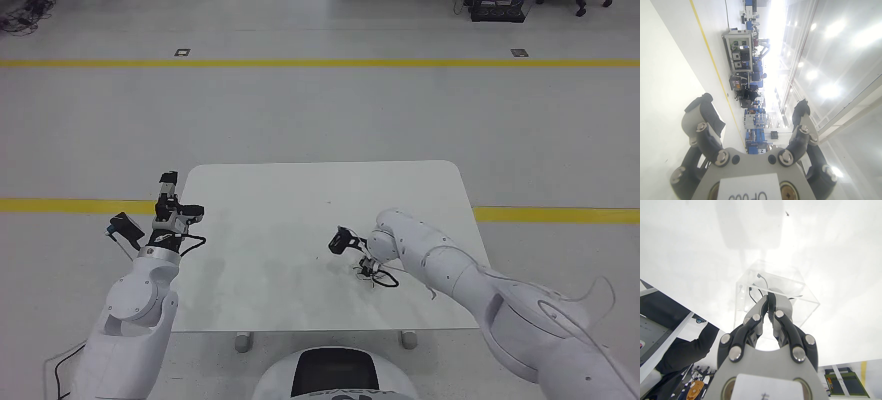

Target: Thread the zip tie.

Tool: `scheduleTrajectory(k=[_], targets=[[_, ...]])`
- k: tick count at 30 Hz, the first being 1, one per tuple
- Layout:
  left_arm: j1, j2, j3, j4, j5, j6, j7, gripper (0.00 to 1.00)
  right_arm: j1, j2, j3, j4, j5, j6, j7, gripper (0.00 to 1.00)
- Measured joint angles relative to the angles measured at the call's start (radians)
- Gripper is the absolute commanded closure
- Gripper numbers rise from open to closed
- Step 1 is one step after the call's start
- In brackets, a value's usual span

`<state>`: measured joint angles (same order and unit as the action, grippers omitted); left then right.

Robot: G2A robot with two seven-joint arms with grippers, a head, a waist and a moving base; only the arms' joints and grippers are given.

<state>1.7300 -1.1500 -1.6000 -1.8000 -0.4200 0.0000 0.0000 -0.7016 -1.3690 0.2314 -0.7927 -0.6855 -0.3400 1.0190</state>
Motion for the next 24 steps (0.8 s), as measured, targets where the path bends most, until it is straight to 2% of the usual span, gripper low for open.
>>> scheduleTrajectory(k=[12,24], targets=[[0.000,0.000,0.000,0.000,0.000,0.000,0.000,0.00,-0.026,0.059,0.057,-0.108,-0.031,0.009,0.014,1.00],[0.000,0.000,0.000,0.000,0.000,0.000,0.000,0.00,-0.102,0.170,0.183,-0.307,-0.071,0.026,0.038,1.00]])
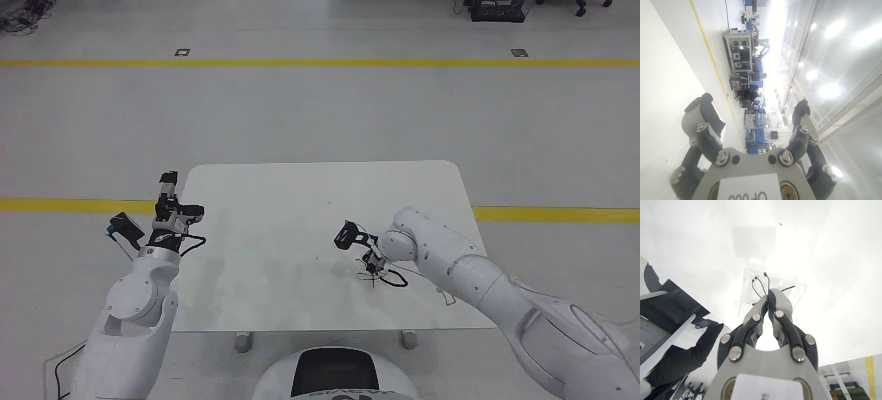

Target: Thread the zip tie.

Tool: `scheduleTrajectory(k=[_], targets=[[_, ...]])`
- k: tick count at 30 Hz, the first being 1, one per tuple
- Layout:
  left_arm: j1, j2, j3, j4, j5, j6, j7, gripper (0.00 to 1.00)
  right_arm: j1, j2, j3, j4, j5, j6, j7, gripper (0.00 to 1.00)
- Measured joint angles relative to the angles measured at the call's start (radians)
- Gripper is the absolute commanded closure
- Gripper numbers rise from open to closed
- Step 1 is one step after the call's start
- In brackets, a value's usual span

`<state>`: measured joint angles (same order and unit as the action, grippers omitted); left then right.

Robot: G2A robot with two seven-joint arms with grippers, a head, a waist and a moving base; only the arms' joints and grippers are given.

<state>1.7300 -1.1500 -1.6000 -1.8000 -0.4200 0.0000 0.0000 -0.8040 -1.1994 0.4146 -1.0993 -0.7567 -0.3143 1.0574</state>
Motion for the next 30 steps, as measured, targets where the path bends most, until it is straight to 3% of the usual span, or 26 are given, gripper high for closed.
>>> scheduleTrajectory(k=[15,23,30], targets=[[0.000,0.000,0.000,0.000,0.000,0.000,0.000,0.00,-0.150,0.152,0.204,-0.248,0.038,-0.026,-0.005,1.00],[0.000,0.000,0.000,0.000,0.000,0.000,0.000,0.00,-0.191,0.242,0.235,-0.360,0.203,-0.026,-0.075,1.00],[0.000,0.000,0.000,0.000,0.000,0.000,0.000,0.00,-0.181,0.329,0.223,-0.390,0.422,-0.026,-0.131,1.00]])
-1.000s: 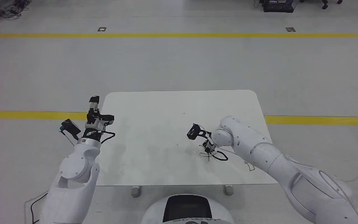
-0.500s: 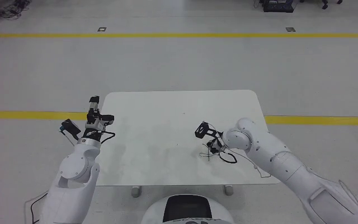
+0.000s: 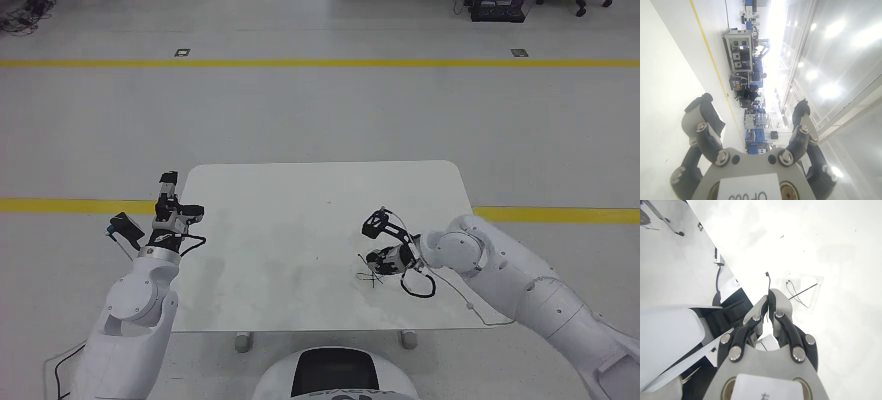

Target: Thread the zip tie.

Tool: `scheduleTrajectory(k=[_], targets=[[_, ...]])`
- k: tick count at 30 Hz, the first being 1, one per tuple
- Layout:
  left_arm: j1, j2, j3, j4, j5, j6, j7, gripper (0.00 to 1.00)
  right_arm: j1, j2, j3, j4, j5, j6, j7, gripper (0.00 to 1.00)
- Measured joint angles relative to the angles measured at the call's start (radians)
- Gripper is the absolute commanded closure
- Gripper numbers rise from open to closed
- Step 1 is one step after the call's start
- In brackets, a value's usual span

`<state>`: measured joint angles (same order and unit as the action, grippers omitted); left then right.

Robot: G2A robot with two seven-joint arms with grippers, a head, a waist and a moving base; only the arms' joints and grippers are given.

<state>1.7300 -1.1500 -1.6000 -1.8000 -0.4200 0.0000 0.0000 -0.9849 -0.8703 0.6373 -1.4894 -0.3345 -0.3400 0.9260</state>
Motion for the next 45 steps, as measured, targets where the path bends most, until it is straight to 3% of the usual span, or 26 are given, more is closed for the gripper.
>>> scheduleTrajectory(k=[4,8,23,36,45], targets=[[0.000,0.000,0.000,0.000,0.000,0.000,0.000,0.00,0.020,0.032,-0.010,0.023,0.145,0.000,0.012,1.00],[0.000,0.000,0.000,0.000,0.000,0.000,0.000,0.00,0.037,0.046,-0.013,0.040,0.244,0.000,0.037,1.00],[0.000,0.000,0.000,0.000,0.000,0.000,0.000,0.00,0.031,0.045,-0.006,0.036,0.261,0.000,0.024,1.00],[0.000,0.000,0.000,0.000,0.000,0.000,0.000,0.00,-0.026,0.050,0.119,0.023,0.514,0.000,0.081,1.00],[0.000,0.000,0.000,0.000,0.000,0.000,0.000,0.00,-0.115,0.051,0.232,0.027,0.569,0.000,0.161,1.00]])
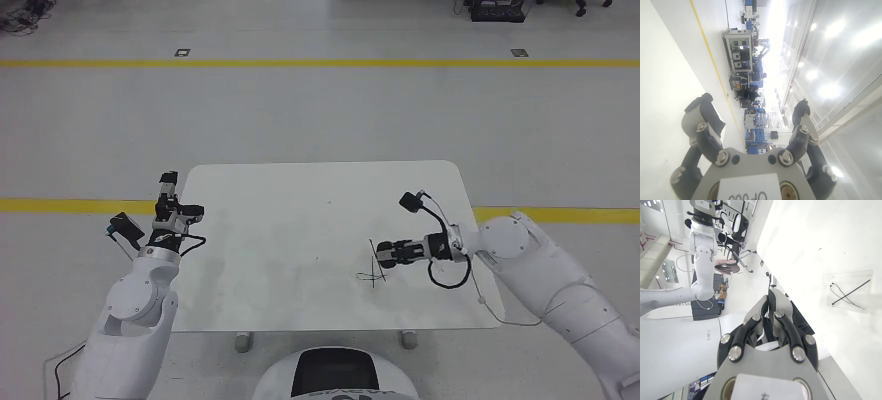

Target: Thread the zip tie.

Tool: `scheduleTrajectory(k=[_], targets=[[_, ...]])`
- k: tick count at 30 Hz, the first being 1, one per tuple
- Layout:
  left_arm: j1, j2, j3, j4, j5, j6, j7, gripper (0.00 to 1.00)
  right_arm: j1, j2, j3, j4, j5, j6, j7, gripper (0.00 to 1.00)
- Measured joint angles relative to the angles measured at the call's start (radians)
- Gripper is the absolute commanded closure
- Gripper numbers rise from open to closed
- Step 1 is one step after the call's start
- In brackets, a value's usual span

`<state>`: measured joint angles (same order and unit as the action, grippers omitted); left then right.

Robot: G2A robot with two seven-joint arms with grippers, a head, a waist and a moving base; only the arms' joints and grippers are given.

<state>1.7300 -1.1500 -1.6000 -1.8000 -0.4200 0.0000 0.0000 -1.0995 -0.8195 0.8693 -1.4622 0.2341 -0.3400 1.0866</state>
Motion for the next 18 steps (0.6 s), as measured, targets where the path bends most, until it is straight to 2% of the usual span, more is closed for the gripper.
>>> scheduleTrajectory(k=[18], targets=[[0.000,0.000,0.000,0.000,0.000,0.000,0.000,0.00,-0.002,-0.001,-0.001,-0.001,0.001,0.001,-0.007,1.00]])
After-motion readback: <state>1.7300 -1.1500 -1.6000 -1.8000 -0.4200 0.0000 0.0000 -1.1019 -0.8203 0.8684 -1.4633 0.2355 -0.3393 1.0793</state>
